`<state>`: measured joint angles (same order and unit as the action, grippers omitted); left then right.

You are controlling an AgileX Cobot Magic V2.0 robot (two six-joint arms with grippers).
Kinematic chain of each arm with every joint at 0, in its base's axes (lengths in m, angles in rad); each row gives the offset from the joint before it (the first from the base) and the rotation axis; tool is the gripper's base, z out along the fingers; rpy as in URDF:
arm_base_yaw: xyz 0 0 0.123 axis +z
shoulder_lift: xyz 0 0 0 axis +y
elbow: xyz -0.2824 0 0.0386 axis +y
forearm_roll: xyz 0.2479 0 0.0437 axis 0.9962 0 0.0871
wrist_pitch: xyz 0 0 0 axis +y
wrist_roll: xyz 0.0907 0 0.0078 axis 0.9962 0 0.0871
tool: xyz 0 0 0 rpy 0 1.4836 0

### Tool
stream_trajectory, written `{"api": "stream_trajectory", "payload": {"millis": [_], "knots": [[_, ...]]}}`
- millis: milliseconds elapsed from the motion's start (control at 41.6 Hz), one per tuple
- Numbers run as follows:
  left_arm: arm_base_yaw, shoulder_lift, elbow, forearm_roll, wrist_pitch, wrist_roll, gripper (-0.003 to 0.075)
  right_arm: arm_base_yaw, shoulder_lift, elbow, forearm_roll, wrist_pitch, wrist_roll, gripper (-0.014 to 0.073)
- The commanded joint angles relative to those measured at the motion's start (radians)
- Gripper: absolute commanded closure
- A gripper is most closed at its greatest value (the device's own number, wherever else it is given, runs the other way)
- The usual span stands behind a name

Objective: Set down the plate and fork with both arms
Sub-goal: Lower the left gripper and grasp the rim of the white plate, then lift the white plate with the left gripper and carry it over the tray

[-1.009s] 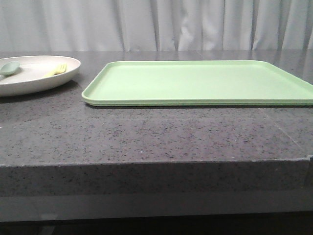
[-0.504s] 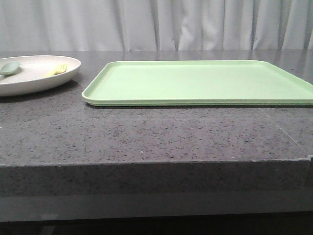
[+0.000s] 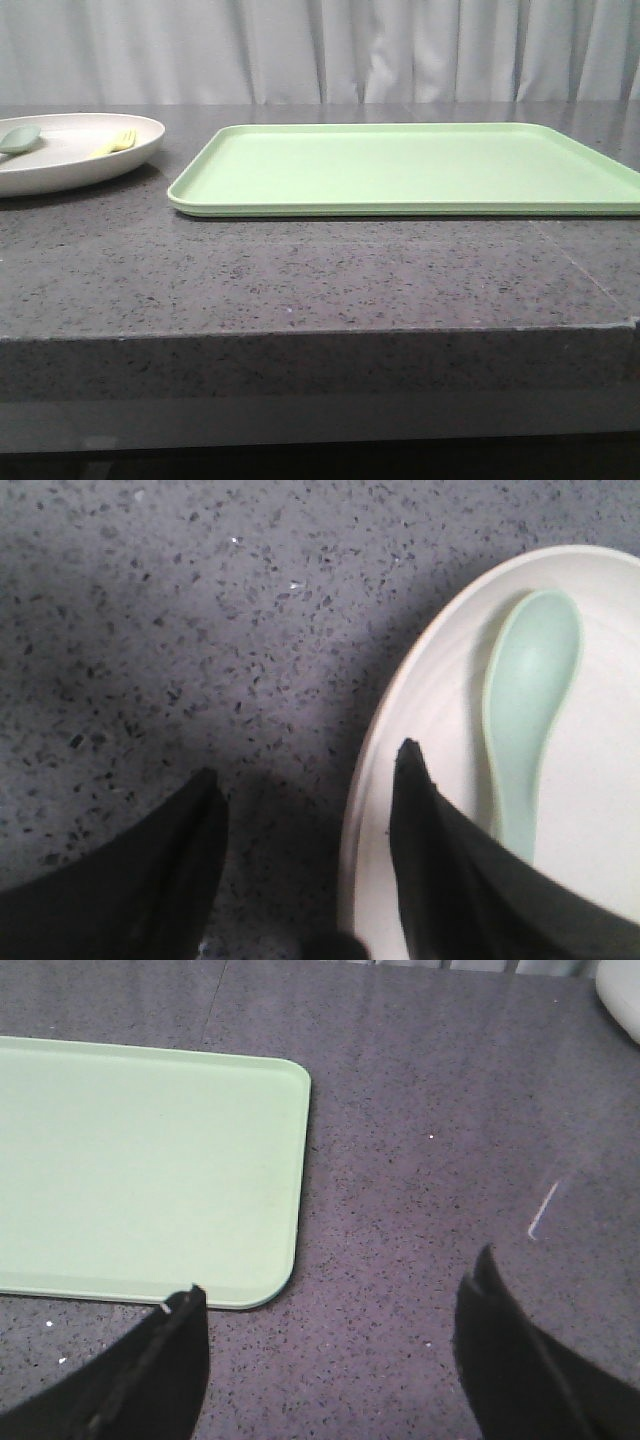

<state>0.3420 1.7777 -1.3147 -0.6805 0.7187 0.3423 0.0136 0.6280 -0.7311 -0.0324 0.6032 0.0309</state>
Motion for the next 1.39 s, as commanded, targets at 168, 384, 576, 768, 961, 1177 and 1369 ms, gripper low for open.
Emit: {"api": "stream_trajectory", "payload": {"millis": [168, 384, 576, 768, 961, 1177, 1369], "knots": [[-0.037, -0.016, -0.034, -0.048, -0.033, 0.027, 0.0364, 0.002, 0.006, -0.032, -0.007, -0.075, -0.011, 0.0064], [-0.037, -0.006, -0.034, -0.048, -0.033, 0.027, 0.0382, 0.002, 0.006, -0.032, -0.007, -0.075, -0.011, 0.0064], [-0.037, -0.006, -0.034, -0.048, -0.029, 0.027, 0.0571, 0.002, 0.006, -0.032, -0.007, -0.075, -0.011, 0.0064], [-0.037, -0.006, -0.034, -0.048, -0.031, 0.027, 0.0739, 0.002, 0.006, -0.032, -0.007, -0.075, -0.011, 0.0064], [-0.037, -0.010, -0.034, -0.051, -0.012, 0.027, 0.0738, 0.002, 0.006, -0.032, -0.007, -0.075, -0.011, 0.0064], [-0.056, -0.059, -0.034, -0.148, 0.028, 0.027, 0.0738, 0.002, 0.006, -0.032, -0.007, -0.075, -0.011, 0.0064], [-0.122, -0.136, -0.034, -0.169, 0.017, 0.027, 0.0738, 0.002, 0.006, -0.032, -0.006, -0.076, -0.011, 0.0064]]}}
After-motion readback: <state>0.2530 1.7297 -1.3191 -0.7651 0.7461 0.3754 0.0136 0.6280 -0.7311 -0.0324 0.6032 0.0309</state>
